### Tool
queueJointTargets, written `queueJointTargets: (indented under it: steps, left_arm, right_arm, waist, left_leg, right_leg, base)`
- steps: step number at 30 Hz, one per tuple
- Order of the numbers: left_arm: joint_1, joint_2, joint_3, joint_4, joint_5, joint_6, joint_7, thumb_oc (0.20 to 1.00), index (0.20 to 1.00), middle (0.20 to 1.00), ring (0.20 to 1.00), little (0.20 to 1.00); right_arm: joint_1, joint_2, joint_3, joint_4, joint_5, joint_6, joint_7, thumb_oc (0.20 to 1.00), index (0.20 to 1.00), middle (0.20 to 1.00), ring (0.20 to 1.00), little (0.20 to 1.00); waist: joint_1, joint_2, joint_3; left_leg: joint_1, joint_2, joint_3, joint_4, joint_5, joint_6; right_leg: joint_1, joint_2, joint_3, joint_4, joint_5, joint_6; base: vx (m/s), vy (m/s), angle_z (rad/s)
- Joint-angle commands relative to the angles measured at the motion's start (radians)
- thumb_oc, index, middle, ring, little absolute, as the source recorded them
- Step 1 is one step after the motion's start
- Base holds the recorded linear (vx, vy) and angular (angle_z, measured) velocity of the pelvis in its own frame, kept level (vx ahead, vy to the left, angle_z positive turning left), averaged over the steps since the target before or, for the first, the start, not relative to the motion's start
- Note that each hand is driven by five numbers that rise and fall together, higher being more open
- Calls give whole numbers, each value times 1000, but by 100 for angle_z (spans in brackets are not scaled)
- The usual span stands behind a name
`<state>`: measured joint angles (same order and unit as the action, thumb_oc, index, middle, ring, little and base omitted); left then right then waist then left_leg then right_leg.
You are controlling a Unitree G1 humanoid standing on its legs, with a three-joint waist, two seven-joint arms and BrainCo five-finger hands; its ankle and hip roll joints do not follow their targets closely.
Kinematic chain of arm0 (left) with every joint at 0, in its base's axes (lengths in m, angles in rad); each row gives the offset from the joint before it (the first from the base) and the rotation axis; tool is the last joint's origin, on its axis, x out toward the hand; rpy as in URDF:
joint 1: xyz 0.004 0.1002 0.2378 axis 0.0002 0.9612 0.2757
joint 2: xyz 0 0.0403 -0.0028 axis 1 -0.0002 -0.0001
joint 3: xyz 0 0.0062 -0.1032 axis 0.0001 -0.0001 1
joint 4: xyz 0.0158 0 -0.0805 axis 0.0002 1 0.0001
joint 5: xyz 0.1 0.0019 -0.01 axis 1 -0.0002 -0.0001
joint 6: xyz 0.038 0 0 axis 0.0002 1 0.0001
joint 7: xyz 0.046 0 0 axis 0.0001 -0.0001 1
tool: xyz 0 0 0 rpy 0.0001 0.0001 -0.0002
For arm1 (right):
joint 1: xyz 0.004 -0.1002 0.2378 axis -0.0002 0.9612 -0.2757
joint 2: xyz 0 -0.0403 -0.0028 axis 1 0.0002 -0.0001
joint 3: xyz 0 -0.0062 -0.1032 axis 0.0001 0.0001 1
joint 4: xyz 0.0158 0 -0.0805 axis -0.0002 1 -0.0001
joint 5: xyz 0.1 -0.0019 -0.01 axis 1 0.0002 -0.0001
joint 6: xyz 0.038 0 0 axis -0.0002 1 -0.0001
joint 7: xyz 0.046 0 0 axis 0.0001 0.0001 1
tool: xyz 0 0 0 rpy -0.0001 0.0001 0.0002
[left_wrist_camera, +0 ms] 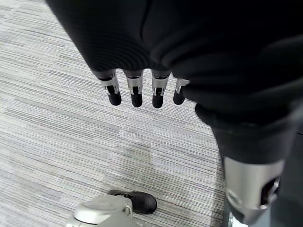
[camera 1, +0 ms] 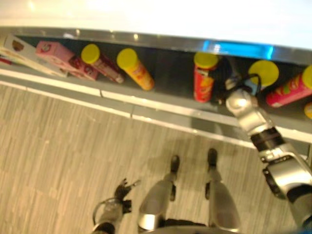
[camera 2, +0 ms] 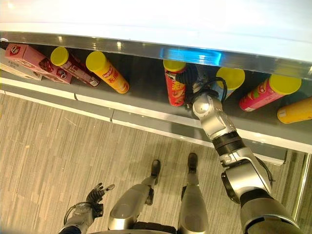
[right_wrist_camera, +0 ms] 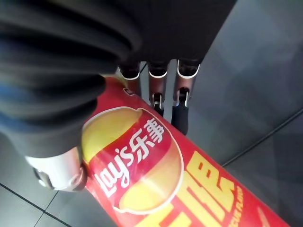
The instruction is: Put the goods on the table back onto the shelves and tidy them up.
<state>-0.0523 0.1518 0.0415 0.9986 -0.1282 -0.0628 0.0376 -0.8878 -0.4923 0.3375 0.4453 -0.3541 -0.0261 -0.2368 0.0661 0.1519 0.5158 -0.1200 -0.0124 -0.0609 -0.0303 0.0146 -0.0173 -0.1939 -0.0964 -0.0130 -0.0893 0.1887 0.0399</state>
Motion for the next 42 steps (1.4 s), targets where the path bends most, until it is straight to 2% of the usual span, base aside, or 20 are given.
queueJointTargets:
  steps: [1, 24, 38, 42]
  left_arm:
    - [-32, -3, -30, 8, 17, -7, 20, 1000, 1000, 1000, 1000, 1000]
    - [-45, -18, -39, 0, 20, -11, 31, 1000, 1000, 1000, 1000, 1000]
    - [-43, -21, -44, -8, 24, -12, 29, 1000, 1000, 1000, 1000, 1000]
    - [-82, -15, -34, -21, 15, -5, 28, 1000, 1000, 1000, 1000, 1000]
  right_arm:
    - [-195, 16, -10, -20, -12, -33, -42, 200, 200, 200, 200, 200]
    - [-213, 29, 5, -12, -17, -34, -59, 200, 200, 200, 200, 200]
    - [-199, 16, 7, 5, -19, -33, -58, 200, 200, 200, 200, 200]
    - [-183, 34, 15, -14, -29, -28, -48, 200, 200, 200, 200, 200]
  waist:
    - [23, 44, 4]
    - [32, 44, 4]
    - [21, 51, 4]
    - [1, 42, 4]
  left_leg:
    - [-64, 49, 58, -57, 64, -7]
    - [-89, 52, 56, -57, 65, -10]
    - [-92, 57, 55, -57, 64, -16]
    - [-92, 58, 56, -57, 59, -17]
  right_leg:
    - [62, -69, 3, 2, -113, -4]
    - [45, -72, 9, 2, -116, -1]
    - [35, -73, 5, 2, -120, -1]
    - [33, -70, 11, 2, -120, -4]
  base:
    - [0, 0, 0]
    - [0, 0, 0]
    - [0, 0, 0]
    - [0, 0, 0]
